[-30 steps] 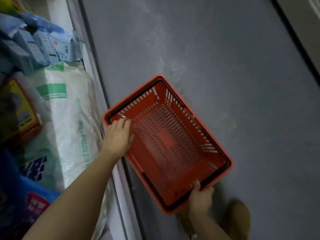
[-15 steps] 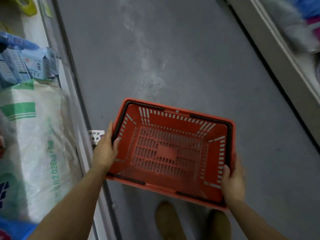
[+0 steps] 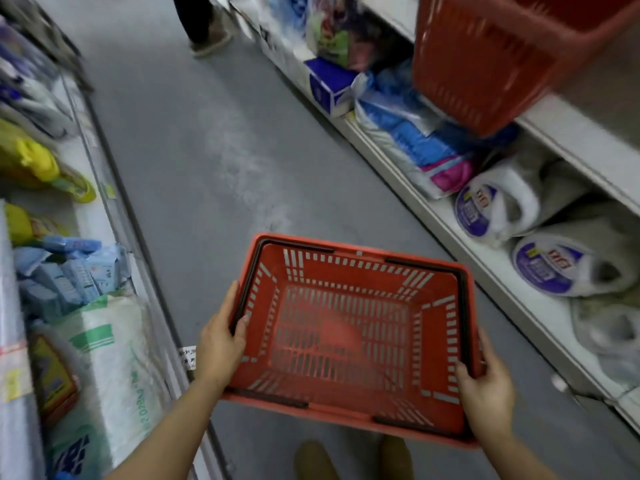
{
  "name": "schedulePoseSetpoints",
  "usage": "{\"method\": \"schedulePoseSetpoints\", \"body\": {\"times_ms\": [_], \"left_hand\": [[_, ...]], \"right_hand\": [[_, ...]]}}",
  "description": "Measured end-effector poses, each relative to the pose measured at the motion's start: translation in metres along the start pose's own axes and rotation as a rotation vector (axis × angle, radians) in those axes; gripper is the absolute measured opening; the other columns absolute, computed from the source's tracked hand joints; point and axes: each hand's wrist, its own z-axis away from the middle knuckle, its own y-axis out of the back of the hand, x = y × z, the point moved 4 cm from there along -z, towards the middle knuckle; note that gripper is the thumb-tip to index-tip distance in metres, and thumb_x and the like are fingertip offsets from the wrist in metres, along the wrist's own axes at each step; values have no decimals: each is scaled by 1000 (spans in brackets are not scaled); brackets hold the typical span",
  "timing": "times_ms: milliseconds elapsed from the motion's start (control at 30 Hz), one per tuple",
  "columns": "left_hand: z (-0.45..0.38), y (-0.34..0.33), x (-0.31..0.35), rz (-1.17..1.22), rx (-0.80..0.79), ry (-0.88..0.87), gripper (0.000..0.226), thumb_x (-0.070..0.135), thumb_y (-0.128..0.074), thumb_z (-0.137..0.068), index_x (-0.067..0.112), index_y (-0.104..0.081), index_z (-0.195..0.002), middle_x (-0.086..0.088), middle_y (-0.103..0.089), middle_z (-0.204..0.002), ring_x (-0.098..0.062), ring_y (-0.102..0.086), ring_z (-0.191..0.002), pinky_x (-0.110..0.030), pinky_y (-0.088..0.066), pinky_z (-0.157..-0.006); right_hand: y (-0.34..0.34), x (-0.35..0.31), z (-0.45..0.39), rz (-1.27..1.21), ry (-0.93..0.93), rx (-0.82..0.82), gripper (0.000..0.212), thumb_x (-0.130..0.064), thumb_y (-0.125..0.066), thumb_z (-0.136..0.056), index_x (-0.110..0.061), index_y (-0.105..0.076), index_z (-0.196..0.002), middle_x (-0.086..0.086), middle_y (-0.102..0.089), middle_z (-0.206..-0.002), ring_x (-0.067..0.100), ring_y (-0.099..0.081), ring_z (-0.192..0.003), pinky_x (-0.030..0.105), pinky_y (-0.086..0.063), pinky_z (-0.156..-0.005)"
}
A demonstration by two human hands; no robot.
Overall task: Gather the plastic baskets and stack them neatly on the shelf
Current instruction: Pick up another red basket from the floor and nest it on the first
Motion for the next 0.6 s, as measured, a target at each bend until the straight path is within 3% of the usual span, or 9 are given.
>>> {"method": "schedulePoseSetpoints", "body": {"times_ms": [100,200,333,467,600], "left_hand": [[11,26,66,42,28,-47,69,11,-64,-98,32,-38,-158,-1,-62,-144,-30,-63,-126,-40,-49,-101],[24,45,126,66,47,-121,69,10,-65,-97,30,-40,-157,-1,-61,-145,-29,-62,-128,-42,-50,-103],[59,68,203,125,39,-228,69,9,-65,-96,30,-40,-157,0,-57,-149,-24,-57,-134,-39,-45,-109],[100,87,269,173,1,-321,69,13,-65,-97,36,-38,-157,-1,-59,-148,-27,-60,-131,-41,-46,-108],[150,107,337,238,-39,-423,69,16,-64,-98,43,-37,-155,-2,-61,-145,-32,-61,-128,-45,-48,-107]], "right_hand": [[58,-22,1,-35,7,43,72,-21,-64,-79,-53,-38,-138,8,-60,-125,28,-57,-116,51,-45,-100],[121,-39,4,-73,24,100,78,-9,-65,-78,-46,-39,-142,6,-60,-121,25,-58,-113,47,-45,-100],[205,-45,33,-137,38,206,75,-16,-66,-78,-51,-40,-139,2,-61,-118,21,-60,-108,46,-49,-96],[287,-55,77,-214,57,352,78,-9,-70,-76,-56,-44,-134,2,-60,-110,22,-64,-97,45,-51,-93],[379,-63,131,-280,90,487,70,-12,-70,-75,-40,-50,-136,-6,-57,-107,17,-62,-100,44,-49,-96]]}}
